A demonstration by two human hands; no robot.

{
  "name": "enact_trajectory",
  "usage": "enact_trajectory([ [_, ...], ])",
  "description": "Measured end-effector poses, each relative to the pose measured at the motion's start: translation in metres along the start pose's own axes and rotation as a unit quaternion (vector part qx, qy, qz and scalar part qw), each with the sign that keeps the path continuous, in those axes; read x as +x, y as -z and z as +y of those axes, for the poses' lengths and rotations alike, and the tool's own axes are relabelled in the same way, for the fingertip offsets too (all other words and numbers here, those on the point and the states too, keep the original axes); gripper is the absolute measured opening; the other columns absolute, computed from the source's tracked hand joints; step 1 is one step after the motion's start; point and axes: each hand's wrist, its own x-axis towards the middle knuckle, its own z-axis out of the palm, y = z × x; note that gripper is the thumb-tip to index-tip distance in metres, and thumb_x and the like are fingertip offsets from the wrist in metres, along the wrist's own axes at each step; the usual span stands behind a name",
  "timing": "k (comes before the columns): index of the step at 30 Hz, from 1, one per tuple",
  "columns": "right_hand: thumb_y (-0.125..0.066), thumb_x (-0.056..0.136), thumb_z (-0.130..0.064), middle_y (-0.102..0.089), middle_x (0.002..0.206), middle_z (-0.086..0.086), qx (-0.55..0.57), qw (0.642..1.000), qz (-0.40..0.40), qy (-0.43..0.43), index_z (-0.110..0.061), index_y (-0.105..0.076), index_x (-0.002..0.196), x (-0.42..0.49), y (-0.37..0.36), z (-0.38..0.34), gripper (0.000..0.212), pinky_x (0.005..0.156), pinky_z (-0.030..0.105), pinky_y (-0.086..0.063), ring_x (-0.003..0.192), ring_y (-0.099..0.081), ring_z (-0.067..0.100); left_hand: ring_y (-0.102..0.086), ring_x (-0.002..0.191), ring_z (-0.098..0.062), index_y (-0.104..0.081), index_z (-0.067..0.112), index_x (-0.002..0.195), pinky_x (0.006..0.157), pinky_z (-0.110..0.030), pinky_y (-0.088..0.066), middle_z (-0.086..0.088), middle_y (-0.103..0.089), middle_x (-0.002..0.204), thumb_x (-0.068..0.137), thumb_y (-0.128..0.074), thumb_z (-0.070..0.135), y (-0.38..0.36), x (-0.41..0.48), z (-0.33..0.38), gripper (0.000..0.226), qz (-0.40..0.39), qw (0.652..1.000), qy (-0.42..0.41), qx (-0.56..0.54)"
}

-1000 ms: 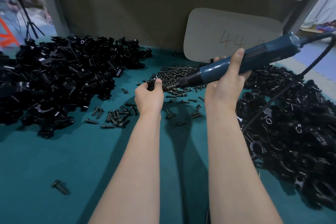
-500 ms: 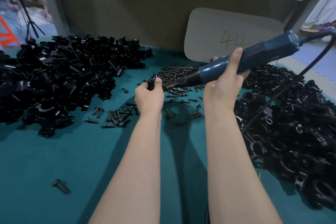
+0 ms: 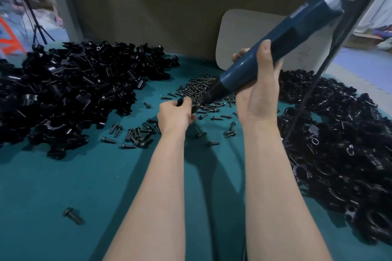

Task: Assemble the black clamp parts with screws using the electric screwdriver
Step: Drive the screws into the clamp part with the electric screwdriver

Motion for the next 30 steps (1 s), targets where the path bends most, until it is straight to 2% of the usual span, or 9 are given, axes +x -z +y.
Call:
enact_trajectory([
  [4,-0.069,0.069,-0.046,-0.062,0.073,-0.006,-0.008,0.998,-0.057,-0.02,-0.02,-0.054,0.113,0.001,-0.001,-0.006,0.053,0.069,0.027,-0.049,0.068,-0.059,0.009,-0.068,0.064,-0.027,-0.053,0.017,0.064,0.075,-0.037,-0.059,-0.005,-0.064,0.063,0.093,-0.058,0.023,0.002,0.003,0.005,0.03,-0.064,0.991,-0.031,0.11],
  [7,-0.066,0.081,-0.048,-0.061,0.066,-0.006,-0.047,0.997,-0.046,-0.031,-0.017,-0.057,0.103,-0.002,-0.001,-0.001,0.039,0.063,0.028,-0.047,0.061,-0.058,0.009,-0.044,0.053,-0.023,-0.047,0.015,0.054,0.063,-0.025,-0.044,-0.007,-0.051,0.062,0.092,-0.058,0.016,-0.001,0.0,0.006,0.039,-0.084,0.97,-0.054,0.221],
  [9,-0.053,0.088,-0.044,-0.06,0.066,-0.004,-0.041,0.998,-0.014,-0.045,-0.014,-0.056,0.101,-0.003,0.001,0.003,0.033,0.063,0.028,-0.048,0.06,-0.058,0.011,-0.05,0.058,-0.025,-0.06,0.013,0.067,0.065,-0.027,-0.046,-0.007,-0.058,0.068,0.093,-0.059,0.022,0.0,-0.001,0.005,0.027,-0.077,0.972,-0.06,0.213],
  [14,-0.062,0.088,-0.044,-0.061,0.082,0.004,-0.054,0.984,0.099,-0.139,-0.01,-0.049,0.115,0.008,0.02,-0.004,0.044,0.067,0.033,-0.056,0.063,-0.065,0.017,-0.069,0.086,-0.027,-0.058,0.019,0.095,0.078,-0.036,-0.058,-0.008,-0.064,0.107,0.095,-0.06,0.025,0.005,0.001,0.006,0.007,-0.003,0.998,-0.046,-0.046],
  [18,-0.063,0.085,0.004,-0.056,0.105,0.012,-0.171,0.953,0.135,-0.209,-0.01,-0.025,0.141,0.014,0.039,0.005,0.069,0.062,0.033,-0.059,0.068,-0.065,0.02,-0.065,0.092,-0.019,-0.057,0.012,0.091,0.069,-0.017,-0.056,-0.006,-0.062,0.1,0.096,-0.058,0.013,0.005,-0.005,0.017,0.005,-0.066,0.948,0.021,-0.311],
  [22,-0.066,0.083,0.003,-0.038,0.139,0.011,-0.277,0.929,0.128,-0.209,-0.033,-0.005,0.15,0.015,0.053,0.026,0.098,0.09,0.045,-0.053,0.106,-0.059,0.029,-0.064,0.103,-0.024,-0.058,0.01,0.086,0.08,-0.022,-0.056,-0.009,-0.063,0.102,0.097,-0.056,0.01,0.006,-0.008,0.018,0.011,-0.107,0.919,0.045,-0.378],
  [25,-0.067,0.084,-0.002,-0.03,0.151,0.006,-0.367,0.905,0.108,-0.185,-0.035,-0.019,0.149,0.014,0.056,0.035,0.088,0.102,0.048,-0.044,0.126,-0.047,0.031,-0.065,0.102,-0.025,-0.06,0.009,0.09,0.076,-0.02,-0.057,-0.008,-0.064,0.098,0.096,-0.058,0.01,0.006,-0.007,0.017,0.006,-0.123,0.907,0.053,-0.4],
  [27,-0.068,0.085,-0.01,-0.032,0.149,0.009,-0.422,0.878,0.113,-0.196,-0.035,-0.026,0.147,0.012,0.059,0.04,0.079,0.101,0.047,-0.044,0.123,-0.047,0.031,-0.067,0.1,-0.024,-0.061,0.007,0.095,0.075,-0.019,-0.058,-0.01,-0.066,0.1,0.095,-0.058,0.007,0.006,-0.007,0.016,0.002,-0.135,0.903,0.053,-0.405],
  [30,-0.067,0.087,-0.022,-0.033,0.147,0.009,-0.49,0.843,0.113,-0.191,-0.033,-0.027,0.147,0.009,0.059,0.043,0.072,0.091,0.03,-0.039,0.101,-0.045,0.021,-0.065,0.11,-0.028,-0.06,0.006,0.095,0.073,-0.019,-0.058,-0.015,-0.067,0.107,0.095,-0.058,0.005,0.005,-0.009,0.015,0.002,-0.141,0.902,0.058,-0.405],
])
